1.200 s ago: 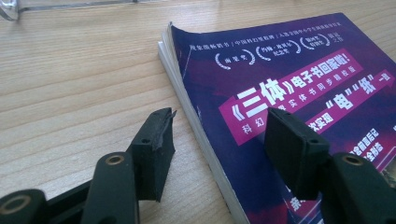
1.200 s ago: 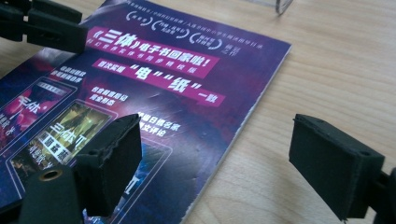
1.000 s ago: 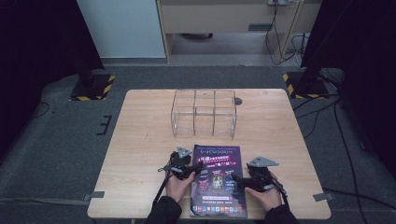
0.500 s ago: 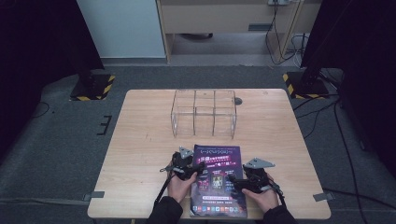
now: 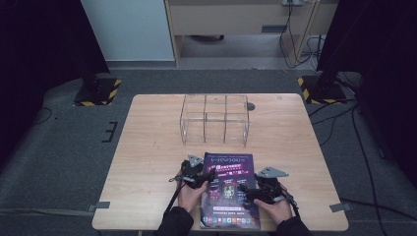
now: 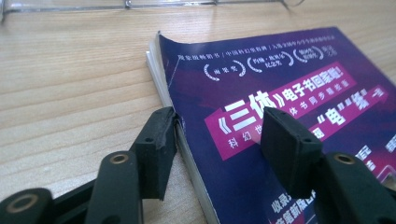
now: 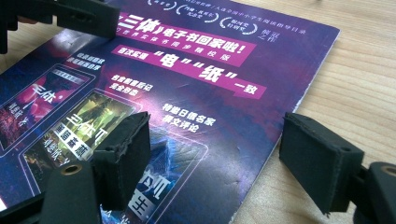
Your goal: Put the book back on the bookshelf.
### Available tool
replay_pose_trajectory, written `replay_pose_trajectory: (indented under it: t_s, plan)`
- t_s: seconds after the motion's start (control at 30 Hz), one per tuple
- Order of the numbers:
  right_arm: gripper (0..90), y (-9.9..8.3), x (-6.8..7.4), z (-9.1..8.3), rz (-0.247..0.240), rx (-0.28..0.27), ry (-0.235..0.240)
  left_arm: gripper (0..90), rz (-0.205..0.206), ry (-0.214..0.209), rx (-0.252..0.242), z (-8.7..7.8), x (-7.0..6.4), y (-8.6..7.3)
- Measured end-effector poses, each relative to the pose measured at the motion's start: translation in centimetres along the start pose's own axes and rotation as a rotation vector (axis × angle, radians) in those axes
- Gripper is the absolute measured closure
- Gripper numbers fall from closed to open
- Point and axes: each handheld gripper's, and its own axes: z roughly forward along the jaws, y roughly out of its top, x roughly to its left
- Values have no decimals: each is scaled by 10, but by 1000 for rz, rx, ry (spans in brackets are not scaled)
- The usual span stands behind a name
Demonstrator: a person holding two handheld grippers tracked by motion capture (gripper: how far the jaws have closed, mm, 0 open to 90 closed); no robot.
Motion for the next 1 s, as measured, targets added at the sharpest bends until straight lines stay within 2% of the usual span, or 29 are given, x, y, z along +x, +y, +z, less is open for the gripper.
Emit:
replay_pose_trajectory:
  t_s: [0.13,0.2,0.3,0.33,0.43,0.5,0.53,0.57,0.6,0.63,0.7,0.73,0.8,1.0]
  plan:
    - [247,0,0,0,-4,0,-1,457,-52,-33,-17,-2,5,-1]
    - [247,0,0,0,-1,0,1,463,-65,-44,-33,-3,6,-2]
    - [251,0,-1,0,-5,-2,1,471,-44,-58,-54,-9,4,-2]
    - [251,0,-1,0,-1,-2,1,471,-45,-76,-69,-12,4,-1]
    - [257,0,-1,0,-1,-3,2,491,-61,-170,-101,-21,3,3]
    - [259,0,-1,0,6,-5,0,493,-30,-205,-98,-23,-4,3]
    - [260,0,-1,0,6,-5,2,490,-9,-201,-96,-23,-7,2]
    - [260,0,-1,0,6,-5,2,483,-9,-201,-96,-23,-7,2]
    - [260,0,-1,0,8,-4,3,483,25,-182,-92,-23,-11,3]
    - [260,0,-2,0,7,-2,7,470,41,-174,-80,-23,-12,4]
    - [260,0,-2,0,9,-2,7,468,45,-176,-73,-22,-11,4]
    - [260,0,-2,0,10,-3,7,451,53,-184,-45,-20,-7,5]
    - [259,0,-2,0,9,-3,7,430,67,-183,-29,-18,-5,5]
    - [259,0,-2,0,10,-5,8,424,112,-215,-53,-21,-10,4]
